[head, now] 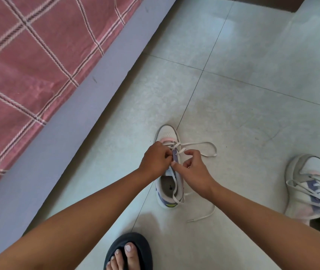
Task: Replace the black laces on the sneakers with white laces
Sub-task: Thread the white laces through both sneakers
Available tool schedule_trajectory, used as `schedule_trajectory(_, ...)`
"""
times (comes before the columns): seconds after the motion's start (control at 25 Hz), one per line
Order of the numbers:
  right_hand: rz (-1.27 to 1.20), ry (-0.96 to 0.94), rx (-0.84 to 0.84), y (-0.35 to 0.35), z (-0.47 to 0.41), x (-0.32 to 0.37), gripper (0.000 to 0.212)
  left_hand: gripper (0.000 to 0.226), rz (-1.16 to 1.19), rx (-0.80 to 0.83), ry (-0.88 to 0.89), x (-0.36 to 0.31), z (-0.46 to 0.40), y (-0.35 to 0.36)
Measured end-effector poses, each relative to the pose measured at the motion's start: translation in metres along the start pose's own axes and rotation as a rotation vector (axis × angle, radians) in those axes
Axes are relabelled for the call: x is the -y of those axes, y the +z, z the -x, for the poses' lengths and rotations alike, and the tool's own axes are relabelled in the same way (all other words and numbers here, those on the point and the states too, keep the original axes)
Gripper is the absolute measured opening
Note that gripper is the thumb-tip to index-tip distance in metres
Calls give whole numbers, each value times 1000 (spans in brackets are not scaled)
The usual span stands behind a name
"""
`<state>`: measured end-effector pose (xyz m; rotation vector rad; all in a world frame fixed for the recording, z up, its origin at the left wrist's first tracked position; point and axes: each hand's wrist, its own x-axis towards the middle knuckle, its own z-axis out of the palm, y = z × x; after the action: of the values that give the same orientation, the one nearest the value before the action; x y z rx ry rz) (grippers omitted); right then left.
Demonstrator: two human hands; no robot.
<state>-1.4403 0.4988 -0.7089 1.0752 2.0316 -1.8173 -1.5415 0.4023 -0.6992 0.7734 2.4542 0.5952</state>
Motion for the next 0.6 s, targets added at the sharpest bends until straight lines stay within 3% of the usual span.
schedule_trajectory(0.16,108,-112,-113,-5,8,-8,33,18,-145,138,90,-15,-7,-7)
schedule_trajectory(0.24,118,-112,-192,-8,8,-8,34,13,-73,201,97,-18,-6,-24)
schedule_trajectory(0.32,124,-112,-218,-10,7,-7,35,10,356,309,29,-11,-1,-46)
schedule_trajectory(0.44,136,-111,-205,-13,4,-7,37,13,1296,496,-121,1,8,-72)
schedule_trajectory(0.48,133,-106,-202,-14,4,-8,37,14,1466,524,-170,5,10,-74)
schedule_trajectory(0.52,122,-100,-201,-14,4,-8,37,17,1498,537,-208,7,13,-73)
schedule_trajectory(0.6,86,-80,-201,-14,4,-8,37,27,1187,533,-256,15,16,-63)
